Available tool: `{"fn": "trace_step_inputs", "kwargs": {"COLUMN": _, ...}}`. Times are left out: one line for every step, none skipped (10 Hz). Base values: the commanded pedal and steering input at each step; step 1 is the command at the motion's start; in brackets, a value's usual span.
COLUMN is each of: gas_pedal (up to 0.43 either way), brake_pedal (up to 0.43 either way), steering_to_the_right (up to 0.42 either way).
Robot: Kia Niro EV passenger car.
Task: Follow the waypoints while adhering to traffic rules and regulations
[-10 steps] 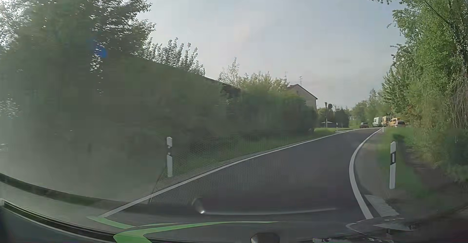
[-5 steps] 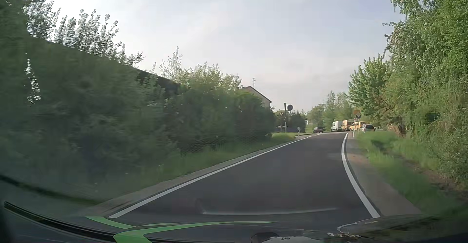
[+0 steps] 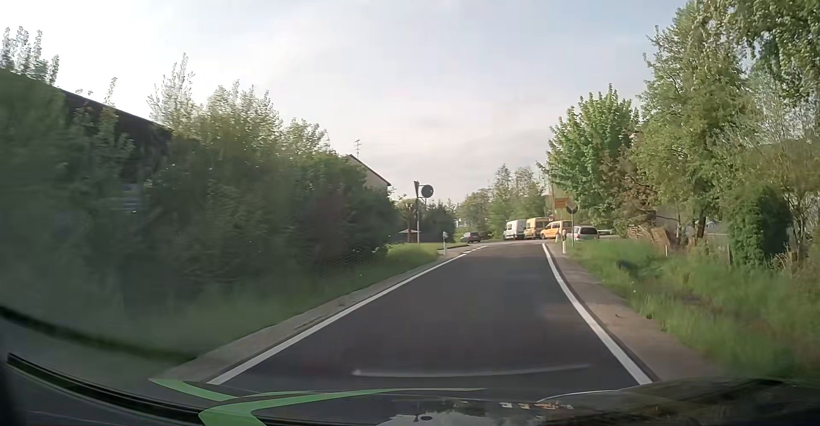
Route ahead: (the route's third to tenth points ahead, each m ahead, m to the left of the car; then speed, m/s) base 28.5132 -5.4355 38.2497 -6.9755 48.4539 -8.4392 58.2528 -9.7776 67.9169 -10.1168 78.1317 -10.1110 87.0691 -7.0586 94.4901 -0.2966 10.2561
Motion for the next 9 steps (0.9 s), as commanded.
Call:
{"fn": "trace_step_inputs", "kwargs": {"gas_pedal": 0.138, "brake_pedal": 0.0, "steering_to_the_right": 0.121}}
{"fn": "trace_step_inputs", "kwargs": {"gas_pedal": 0.138, "brake_pedal": 0.0, "steering_to_the_right": 0.107}}
{"fn": "trace_step_inputs", "kwargs": {"gas_pedal": 0.138, "brake_pedal": 0.0, "steering_to_the_right": 0.094}}
{"fn": "trace_step_inputs", "kwargs": {"gas_pedal": 0.138, "brake_pedal": 0.0, "steering_to_the_right": 0.075}}
{"fn": "trace_step_inputs", "kwargs": {"gas_pedal": 0.138, "brake_pedal": 0.0, "steering_to_the_right": 0.06}}
{"fn": "trace_step_inputs", "kwargs": {"gas_pedal": 0.138, "brake_pedal": 0.0, "steering_to_the_right": 0.049}}
{"fn": "trace_step_inputs", "kwargs": {"gas_pedal": 0.059, "brake_pedal": 0.0, "steering_to_the_right": 0.043}}
{"fn": "trace_step_inputs", "kwargs": {"gas_pedal": 0.0, "brake_pedal": 0.0, "steering_to_the_right": 0.033}}
{"fn": "trace_step_inputs", "kwargs": {"gas_pedal": 0.0, "brake_pedal": 0.0, "steering_to_the_right": 0.025}}
